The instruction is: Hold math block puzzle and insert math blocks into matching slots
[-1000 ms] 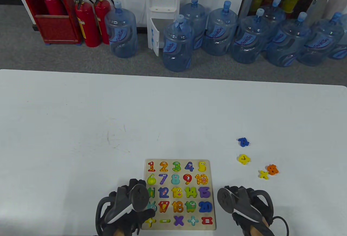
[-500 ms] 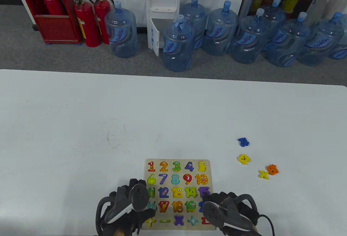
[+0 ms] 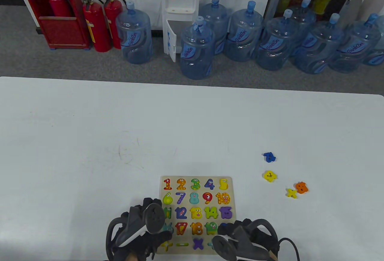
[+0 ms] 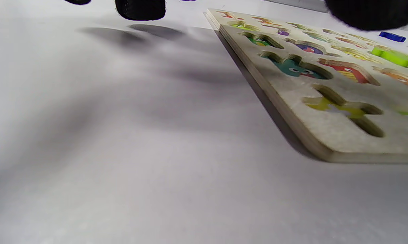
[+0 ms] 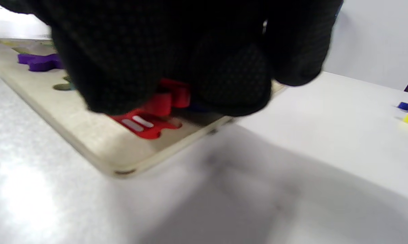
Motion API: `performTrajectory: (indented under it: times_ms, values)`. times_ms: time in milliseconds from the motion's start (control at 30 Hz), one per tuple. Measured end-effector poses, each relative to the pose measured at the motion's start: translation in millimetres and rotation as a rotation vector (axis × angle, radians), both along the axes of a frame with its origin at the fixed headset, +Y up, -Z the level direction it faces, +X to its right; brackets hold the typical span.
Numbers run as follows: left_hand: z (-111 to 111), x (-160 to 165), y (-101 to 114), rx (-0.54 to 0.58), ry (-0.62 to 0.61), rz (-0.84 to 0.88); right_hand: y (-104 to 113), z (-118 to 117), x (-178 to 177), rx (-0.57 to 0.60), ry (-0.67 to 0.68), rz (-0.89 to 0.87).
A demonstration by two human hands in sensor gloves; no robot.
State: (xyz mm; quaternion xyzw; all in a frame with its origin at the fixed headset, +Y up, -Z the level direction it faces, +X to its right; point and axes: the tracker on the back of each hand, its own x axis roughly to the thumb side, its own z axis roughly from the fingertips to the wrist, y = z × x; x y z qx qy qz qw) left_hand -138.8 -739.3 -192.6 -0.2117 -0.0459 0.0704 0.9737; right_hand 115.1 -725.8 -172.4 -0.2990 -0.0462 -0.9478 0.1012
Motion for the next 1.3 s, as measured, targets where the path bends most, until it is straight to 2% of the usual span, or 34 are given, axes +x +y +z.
performTrajectory:
  times_ms: [367,533,667,767,933,1000,1100,1300]
  values:
    - [0,0,0,-0.004,-0.001,0.003,-3,3,-3,0.014,0.013,0.022]
    - [0,0,0,-0.002,-0.002,0.004,8,-3,10,0.019,-0.031,-0.086]
    - [0,0,0,0.0,-0.002,0.003,20,-16,37,0.203,-0.181,-0.199]
    - [0,0,0,0.001,-0.003,0.003,23,-29,64,0.267,-0.3,-0.221]
    - [1,-1,2,0.016,0.007,0.005,24,-48,118,0.419,-0.52,-0.059]
    - [2,-3,2,0.02,0.015,0.006,20,-56,140,0.404,-0.589,-0.04]
    - [-1,-6,0,0.004,0.047,0.0,10,-72,168,0.294,-0.663,-0.019]
    - [1,-8,-2,0.011,0.065,-0.005,-4,-107,181,0.083,-0.72,-0.003]
